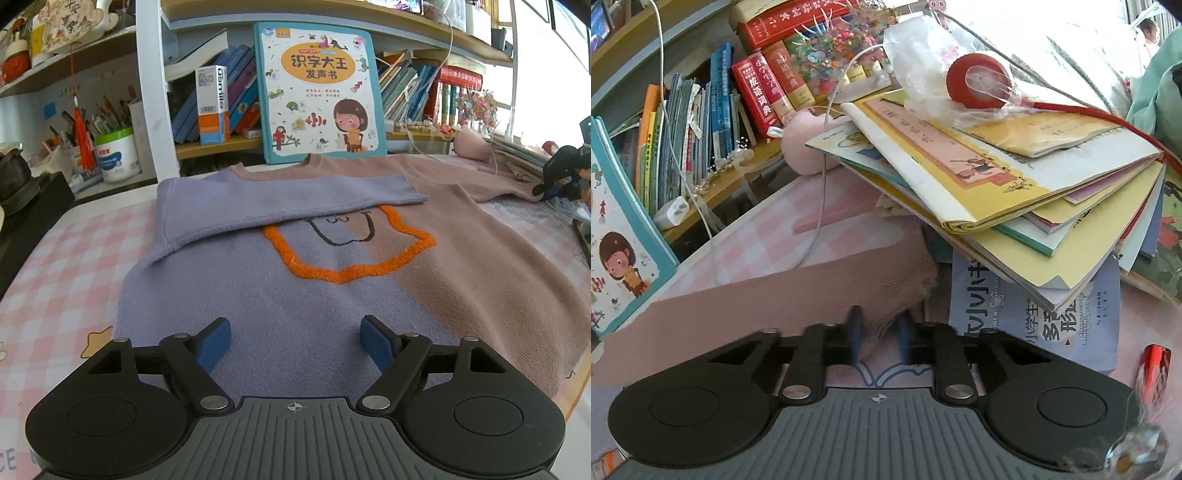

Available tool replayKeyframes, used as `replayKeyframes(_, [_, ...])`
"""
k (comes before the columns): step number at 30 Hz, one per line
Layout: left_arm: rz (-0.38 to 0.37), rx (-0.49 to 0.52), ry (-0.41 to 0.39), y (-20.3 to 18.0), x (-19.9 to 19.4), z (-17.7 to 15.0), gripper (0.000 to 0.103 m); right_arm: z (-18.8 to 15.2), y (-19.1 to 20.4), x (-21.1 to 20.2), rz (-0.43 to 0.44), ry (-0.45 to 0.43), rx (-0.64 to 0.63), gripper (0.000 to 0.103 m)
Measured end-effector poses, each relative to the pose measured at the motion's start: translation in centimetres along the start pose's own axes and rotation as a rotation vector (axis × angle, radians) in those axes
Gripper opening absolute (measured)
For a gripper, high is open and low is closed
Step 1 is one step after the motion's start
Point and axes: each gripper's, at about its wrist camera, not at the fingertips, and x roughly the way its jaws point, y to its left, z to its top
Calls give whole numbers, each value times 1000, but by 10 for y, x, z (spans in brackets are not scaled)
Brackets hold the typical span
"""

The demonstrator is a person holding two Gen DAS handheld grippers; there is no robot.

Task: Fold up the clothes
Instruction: 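Move the right gripper to the pink sleeve cuff and grasp it, then carry the pink sleeve across the chest over the lavender sleeve and release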

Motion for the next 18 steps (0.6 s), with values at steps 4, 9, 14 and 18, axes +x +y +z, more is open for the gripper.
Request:
replayKeyframes(4, [5, 6, -2, -1, -1, -1, 80, 3, 13, -15, 60, -29, -43, 5])
replayKeyframes(9, [7, 8, -2, -2, -1, 0, 80, 7, 59, -48, 199, -79, -131, 5])
replayKeyframes(14, [8, 13, -3, -2, -1, 0, 80, 11, 105, -81, 338, -129, -219, 5])
replayKeyframes(18, [12, 21, -5, -4, -2, 0, 80, 10, 146, -106, 452, -160, -295, 5])
